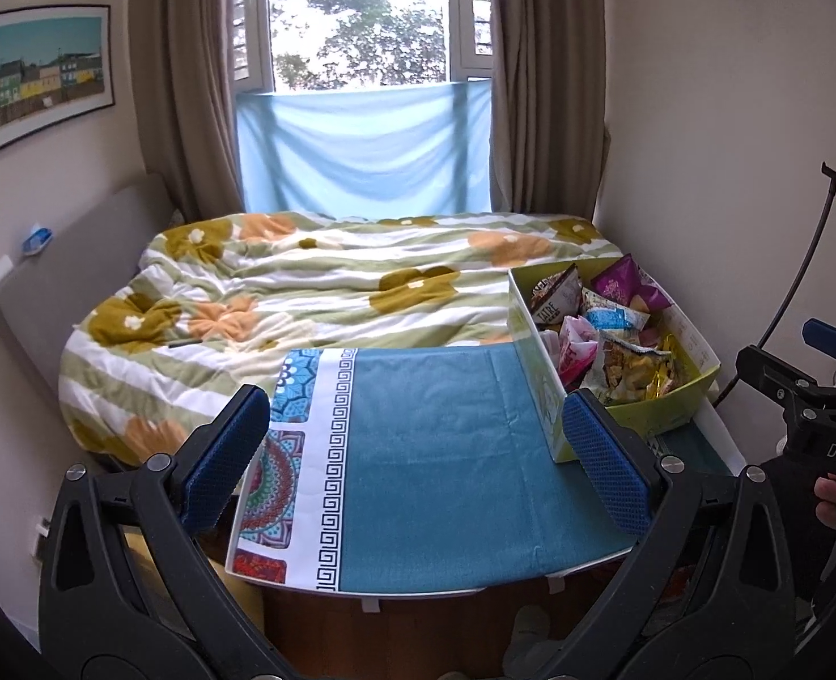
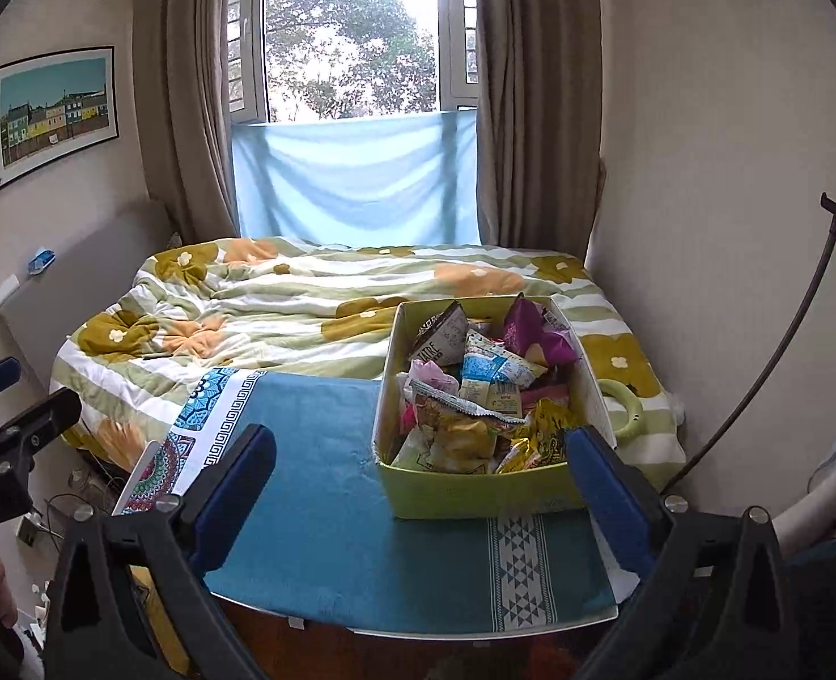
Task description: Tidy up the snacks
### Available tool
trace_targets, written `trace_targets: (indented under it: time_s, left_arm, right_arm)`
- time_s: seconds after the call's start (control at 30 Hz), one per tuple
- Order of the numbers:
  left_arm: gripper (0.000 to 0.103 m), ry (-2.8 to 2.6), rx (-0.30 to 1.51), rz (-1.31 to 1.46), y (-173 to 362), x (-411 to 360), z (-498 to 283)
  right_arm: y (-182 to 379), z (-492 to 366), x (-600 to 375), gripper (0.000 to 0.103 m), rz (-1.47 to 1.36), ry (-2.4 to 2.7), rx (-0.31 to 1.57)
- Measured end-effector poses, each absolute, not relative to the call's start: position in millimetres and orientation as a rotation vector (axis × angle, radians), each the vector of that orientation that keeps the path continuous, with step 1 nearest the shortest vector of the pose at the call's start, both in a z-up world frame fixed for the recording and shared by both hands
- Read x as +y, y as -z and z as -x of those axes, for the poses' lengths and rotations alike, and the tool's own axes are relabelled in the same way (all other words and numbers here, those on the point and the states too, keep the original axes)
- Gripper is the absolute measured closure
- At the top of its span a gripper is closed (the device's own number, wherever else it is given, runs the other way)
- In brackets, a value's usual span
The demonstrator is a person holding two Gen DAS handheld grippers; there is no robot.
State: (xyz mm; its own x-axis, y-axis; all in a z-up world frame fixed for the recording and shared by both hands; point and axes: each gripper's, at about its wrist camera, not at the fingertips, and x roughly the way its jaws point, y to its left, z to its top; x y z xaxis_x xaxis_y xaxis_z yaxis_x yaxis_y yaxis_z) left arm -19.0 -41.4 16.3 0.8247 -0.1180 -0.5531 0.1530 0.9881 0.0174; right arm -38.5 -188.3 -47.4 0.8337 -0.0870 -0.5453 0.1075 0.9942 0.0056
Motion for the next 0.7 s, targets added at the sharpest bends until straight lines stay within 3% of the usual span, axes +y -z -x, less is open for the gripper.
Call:
trace_targets:
  time_s: [0.7]
  left_arm:
    - [0.001,0.150,0.559,-0.067,-18.4,-52.5,29.9]
  right_arm:
    - [43.6,53.7,-192.3,0.001,-0.059,0.115,0.556]
